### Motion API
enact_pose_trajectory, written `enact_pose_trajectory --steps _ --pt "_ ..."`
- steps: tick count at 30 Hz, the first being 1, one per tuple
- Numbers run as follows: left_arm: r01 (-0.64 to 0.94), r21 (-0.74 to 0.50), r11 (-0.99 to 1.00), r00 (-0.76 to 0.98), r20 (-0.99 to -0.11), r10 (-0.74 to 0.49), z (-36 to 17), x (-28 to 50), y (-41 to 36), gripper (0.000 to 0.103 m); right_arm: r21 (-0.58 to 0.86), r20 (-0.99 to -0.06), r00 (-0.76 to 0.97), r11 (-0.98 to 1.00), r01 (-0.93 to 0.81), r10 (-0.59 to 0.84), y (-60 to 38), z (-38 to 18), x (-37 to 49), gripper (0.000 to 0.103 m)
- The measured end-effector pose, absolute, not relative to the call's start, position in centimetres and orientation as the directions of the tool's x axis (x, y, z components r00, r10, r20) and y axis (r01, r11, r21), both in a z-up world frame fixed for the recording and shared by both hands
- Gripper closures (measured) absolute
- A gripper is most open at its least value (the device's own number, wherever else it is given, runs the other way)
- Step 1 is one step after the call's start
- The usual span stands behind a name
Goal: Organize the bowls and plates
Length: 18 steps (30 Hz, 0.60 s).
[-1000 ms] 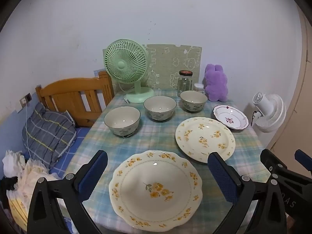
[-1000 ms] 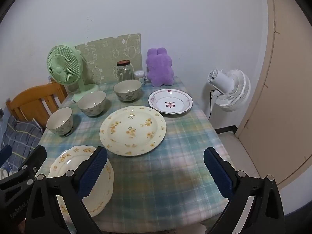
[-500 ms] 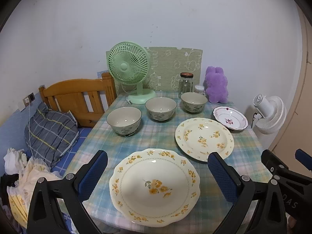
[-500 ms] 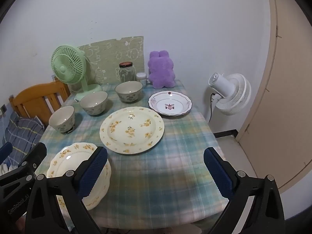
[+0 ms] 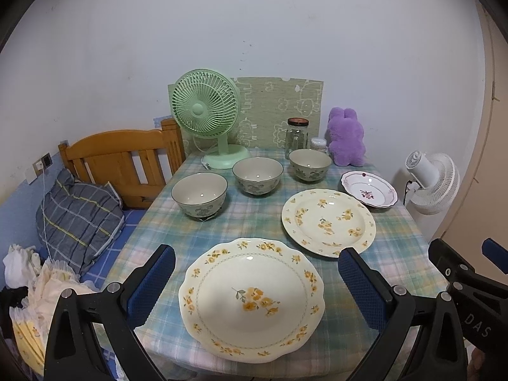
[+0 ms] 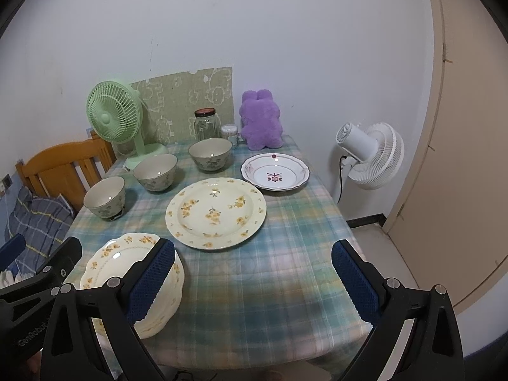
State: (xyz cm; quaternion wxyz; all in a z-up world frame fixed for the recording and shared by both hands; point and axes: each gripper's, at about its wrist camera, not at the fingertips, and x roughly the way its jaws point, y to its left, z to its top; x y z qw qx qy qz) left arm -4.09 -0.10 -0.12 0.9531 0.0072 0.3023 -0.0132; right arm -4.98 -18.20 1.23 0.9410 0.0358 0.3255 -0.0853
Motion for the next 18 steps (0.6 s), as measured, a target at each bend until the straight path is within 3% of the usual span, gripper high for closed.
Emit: enact_pose_trajectory --steps 18 --pt "0.053 -0.005 0.999 0.813 -0.58 -0.046 -0.09 -3.98 0.1 0.001 0.011 -0.615 0.775 0.98 0.197 -0.148 -18.06 1.4 -5.63 0.003"
